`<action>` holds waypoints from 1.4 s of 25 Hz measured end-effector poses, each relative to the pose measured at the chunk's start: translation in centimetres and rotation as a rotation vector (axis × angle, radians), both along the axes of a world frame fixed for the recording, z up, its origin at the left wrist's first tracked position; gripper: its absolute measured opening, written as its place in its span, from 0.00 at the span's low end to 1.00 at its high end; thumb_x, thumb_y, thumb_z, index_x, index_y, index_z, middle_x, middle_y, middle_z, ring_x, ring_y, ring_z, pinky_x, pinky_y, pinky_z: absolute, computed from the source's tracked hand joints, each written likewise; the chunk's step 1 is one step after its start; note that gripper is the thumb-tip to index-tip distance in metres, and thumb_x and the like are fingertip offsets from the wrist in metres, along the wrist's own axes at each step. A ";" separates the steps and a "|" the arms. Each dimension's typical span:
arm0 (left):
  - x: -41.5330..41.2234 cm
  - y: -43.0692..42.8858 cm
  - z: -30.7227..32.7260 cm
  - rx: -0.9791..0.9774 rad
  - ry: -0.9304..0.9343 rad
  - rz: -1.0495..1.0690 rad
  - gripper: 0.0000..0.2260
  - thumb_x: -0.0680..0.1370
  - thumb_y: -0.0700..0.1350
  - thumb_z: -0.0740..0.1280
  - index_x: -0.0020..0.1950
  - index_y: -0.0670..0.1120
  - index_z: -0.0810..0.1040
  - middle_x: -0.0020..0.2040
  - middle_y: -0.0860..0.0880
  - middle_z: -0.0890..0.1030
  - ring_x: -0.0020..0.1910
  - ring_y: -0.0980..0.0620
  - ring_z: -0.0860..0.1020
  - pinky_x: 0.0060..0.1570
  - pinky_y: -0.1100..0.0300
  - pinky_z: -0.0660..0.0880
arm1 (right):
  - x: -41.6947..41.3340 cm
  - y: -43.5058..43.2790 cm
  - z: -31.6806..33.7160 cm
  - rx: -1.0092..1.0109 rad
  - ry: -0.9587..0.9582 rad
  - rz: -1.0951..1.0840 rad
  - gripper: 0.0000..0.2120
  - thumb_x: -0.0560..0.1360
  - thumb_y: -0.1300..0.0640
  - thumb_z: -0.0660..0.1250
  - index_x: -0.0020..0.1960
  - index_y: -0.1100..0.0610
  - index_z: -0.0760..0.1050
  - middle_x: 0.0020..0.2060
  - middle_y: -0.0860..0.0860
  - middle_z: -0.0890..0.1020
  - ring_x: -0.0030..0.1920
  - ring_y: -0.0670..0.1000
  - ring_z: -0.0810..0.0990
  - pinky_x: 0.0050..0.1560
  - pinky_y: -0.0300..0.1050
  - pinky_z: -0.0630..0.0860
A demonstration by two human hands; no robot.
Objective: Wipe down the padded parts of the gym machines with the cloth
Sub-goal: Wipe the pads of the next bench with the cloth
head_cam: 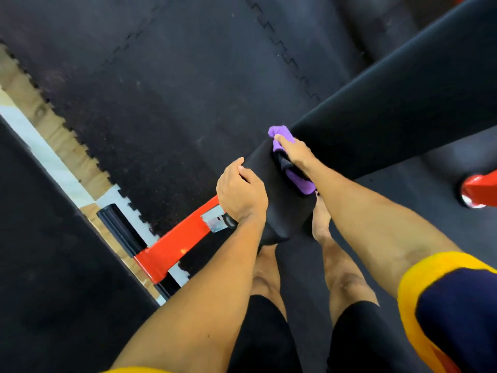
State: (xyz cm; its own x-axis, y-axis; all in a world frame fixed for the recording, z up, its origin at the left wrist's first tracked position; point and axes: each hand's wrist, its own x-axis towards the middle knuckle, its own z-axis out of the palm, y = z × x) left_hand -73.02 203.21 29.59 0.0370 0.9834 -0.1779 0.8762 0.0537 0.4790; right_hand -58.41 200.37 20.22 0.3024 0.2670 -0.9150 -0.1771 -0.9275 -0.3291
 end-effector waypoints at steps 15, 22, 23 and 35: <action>0.0 0.3 0.6 -0.108 0.002 0.000 0.21 0.79 0.48 0.53 0.61 0.50 0.84 0.55 0.50 0.85 0.56 0.46 0.81 0.58 0.44 0.76 | -1.8 -3.7 2.5 0.134 0.080 -0.234 0.13 0.75 0.42 0.65 0.53 0.48 0.79 0.54 0.50 0.82 0.51 0.50 0.80 0.51 0.42 0.75; 0.0 0.4 1.4 -0.098 0.047 -0.117 0.21 0.79 0.47 0.53 0.62 0.48 0.83 0.55 0.49 0.85 0.54 0.43 0.81 0.54 0.43 0.78 | -9.4 -9.1 12.0 0.246 -0.127 -0.206 0.27 0.78 0.36 0.65 0.72 0.47 0.68 0.61 0.44 0.72 0.62 0.49 0.73 0.63 0.47 0.67; -0.1 0.4 1.5 -0.102 0.073 -0.173 0.20 0.80 0.46 0.54 0.63 0.48 0.82 0.56 0.49 0.84 0.55 0.44 0.81 0.54 0.44 0.78 | -9.5 -9.6 12.3 0.243 -0.156 -0.195 0.28 0.79 0.36 0.64 0.73 0.48 0.67 0.62 0.45 0.72 0.63 0.51 0.73 0.62 0.43 0.65; -0.5 2.2 1.5 -0.206 0.324 -0.695 0.18 0.84 0.42 0.56 0.73 0.46 0.73 0.72 0.50 0.75 0.66 0.45 0.75 0.63 0.48 0.73 | -0.9 -5.0 2.6 0.126 0.048 -0.179 0.29 0.65 0.29 0.66 0.59 0.44 0.77 0.58 0.48 0.81 0.60 0.55 0.78 0.64 0.54 0.73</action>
